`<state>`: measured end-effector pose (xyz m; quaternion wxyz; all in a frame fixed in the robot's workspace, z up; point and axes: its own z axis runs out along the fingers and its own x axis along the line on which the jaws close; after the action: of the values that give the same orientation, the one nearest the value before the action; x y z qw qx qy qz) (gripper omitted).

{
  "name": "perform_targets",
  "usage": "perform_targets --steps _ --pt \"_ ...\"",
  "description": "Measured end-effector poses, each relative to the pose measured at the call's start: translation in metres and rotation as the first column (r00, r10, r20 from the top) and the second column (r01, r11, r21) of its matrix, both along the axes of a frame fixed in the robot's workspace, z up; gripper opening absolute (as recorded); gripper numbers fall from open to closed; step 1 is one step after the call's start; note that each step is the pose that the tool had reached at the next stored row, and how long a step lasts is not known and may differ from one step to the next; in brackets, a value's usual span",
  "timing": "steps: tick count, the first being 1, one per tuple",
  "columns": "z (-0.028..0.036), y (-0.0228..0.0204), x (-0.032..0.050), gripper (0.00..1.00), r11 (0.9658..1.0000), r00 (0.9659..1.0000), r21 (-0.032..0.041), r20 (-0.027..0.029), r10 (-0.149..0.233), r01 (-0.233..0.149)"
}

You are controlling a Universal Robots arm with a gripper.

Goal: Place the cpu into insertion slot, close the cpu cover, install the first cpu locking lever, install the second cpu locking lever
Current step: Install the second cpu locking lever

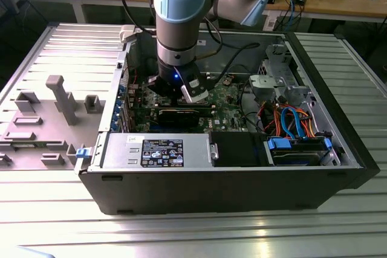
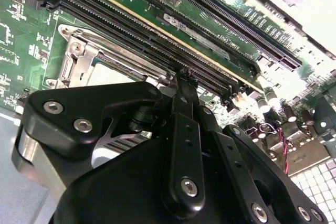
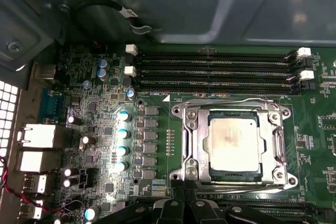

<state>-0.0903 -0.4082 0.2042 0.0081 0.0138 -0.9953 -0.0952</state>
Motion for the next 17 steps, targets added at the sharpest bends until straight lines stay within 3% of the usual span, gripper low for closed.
perform_targets --steps 17 --pt "-0.0031 0.003 -0.0023 0.11 0.9999 1.0 0.0111 0.0004 0.0 0.0"
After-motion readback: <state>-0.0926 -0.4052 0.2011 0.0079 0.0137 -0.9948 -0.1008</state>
